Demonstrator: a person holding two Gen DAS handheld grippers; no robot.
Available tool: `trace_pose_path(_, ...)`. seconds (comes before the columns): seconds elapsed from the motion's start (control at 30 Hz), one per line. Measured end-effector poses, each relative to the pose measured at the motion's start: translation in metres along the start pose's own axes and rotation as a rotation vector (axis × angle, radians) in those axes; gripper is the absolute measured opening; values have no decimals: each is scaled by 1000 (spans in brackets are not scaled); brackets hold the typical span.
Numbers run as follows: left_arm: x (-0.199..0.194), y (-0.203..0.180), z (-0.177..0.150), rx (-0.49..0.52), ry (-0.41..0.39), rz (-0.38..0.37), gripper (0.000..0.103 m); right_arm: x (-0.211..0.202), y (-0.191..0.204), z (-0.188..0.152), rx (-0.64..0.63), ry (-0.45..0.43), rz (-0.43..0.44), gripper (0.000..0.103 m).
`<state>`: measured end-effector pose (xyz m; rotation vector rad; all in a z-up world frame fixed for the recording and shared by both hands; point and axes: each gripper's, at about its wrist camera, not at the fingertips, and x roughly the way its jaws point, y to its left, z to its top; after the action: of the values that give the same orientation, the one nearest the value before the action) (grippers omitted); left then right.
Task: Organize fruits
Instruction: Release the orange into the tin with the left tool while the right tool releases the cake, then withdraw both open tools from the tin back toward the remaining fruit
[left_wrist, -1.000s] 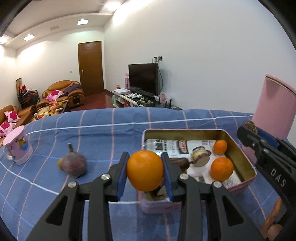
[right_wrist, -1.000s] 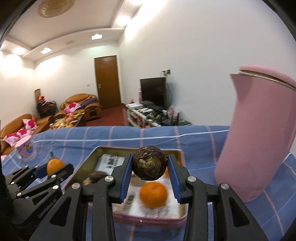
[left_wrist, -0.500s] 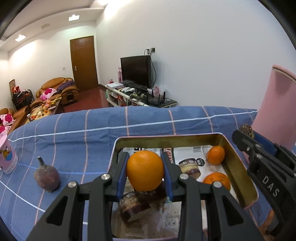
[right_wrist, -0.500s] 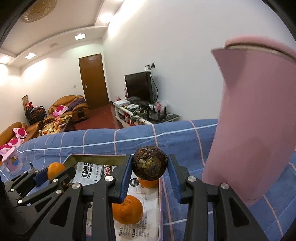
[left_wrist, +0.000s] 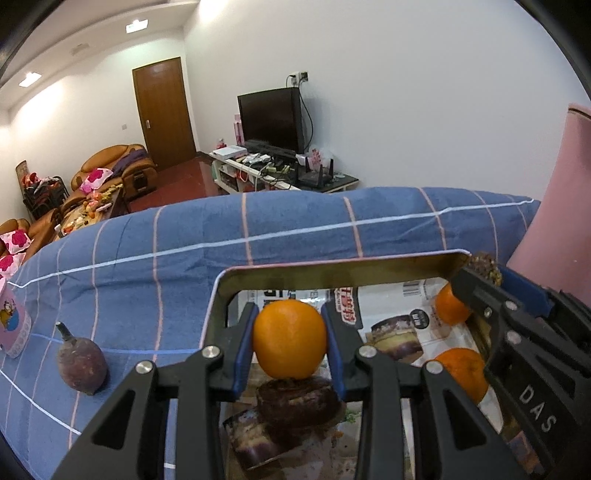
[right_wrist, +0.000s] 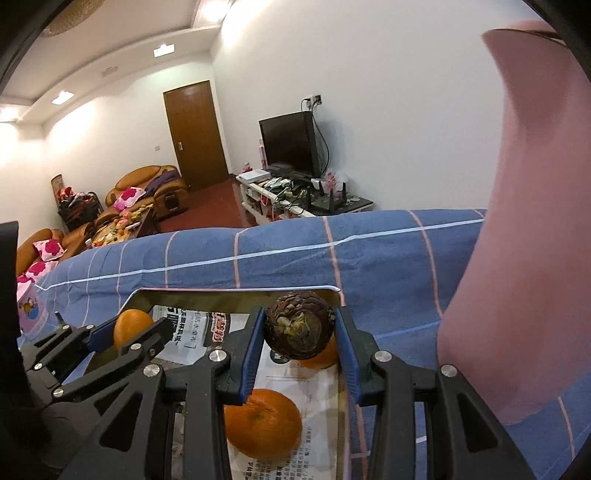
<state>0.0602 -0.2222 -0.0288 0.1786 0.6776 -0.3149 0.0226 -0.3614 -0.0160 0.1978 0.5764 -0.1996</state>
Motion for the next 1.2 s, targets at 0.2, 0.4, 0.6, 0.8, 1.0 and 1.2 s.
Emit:
trace_pose_path(0.2,1,-1,2,-4,3,-7,40,9,4,-1,1,29,67,41)
trace_pose_path(0.4,-14,-11,-1,47,-62,17,85,9,7,-3,22,20,151,43)
trace_pose_path(0.6,-44,-14,-5,51,-201,18,103,-10,2,-2,57,-92,131,74)
trace_pose_path(0.8,-60,-10,-7,41,-248,28,103,-27,-10,0,121,-169,63,76)
trace_pose_path(1.0,-66,6,-17,22,-238,60,103,-38,-19,-4,149,-223,34,76)
trace_pose_path(1.2,-78,25,-28,-15,-271,146,103,-48,-4,-12,87,-243,26,76)
